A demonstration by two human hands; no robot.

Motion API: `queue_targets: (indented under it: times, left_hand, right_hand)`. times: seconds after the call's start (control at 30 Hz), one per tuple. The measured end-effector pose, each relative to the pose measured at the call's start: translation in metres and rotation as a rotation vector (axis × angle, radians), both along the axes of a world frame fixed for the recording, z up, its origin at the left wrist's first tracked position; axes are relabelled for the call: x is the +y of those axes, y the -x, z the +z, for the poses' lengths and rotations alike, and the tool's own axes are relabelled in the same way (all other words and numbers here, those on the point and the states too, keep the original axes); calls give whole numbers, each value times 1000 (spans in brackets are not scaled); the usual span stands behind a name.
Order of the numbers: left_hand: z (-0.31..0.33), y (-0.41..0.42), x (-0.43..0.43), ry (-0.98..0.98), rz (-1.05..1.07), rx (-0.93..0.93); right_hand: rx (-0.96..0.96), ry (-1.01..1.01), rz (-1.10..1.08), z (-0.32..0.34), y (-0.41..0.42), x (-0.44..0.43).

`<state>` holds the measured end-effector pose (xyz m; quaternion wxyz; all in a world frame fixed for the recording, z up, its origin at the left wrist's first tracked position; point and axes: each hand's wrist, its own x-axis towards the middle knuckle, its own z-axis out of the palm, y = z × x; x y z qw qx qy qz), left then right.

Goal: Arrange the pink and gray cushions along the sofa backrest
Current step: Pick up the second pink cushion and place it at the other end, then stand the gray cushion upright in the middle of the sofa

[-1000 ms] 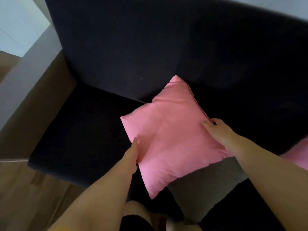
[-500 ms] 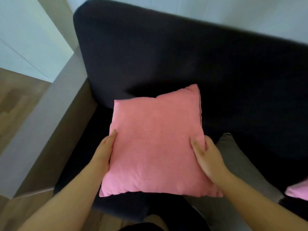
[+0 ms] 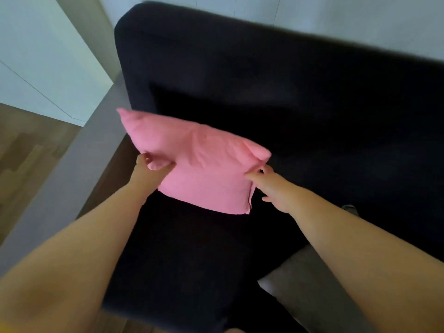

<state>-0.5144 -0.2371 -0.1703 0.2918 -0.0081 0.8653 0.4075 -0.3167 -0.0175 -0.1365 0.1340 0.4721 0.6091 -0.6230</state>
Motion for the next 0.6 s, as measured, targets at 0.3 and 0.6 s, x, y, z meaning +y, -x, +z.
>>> queue_targets:
  times: [0.3,0.6]
  left_hand:
    - [0,-61,43,51,267,127]
    - [-38,-232,123,73,13,-14]
  right_hand:
    - [-37,-84,-192,-6,-89,57]
    - [-396,-97,-741,-35,-338,107]
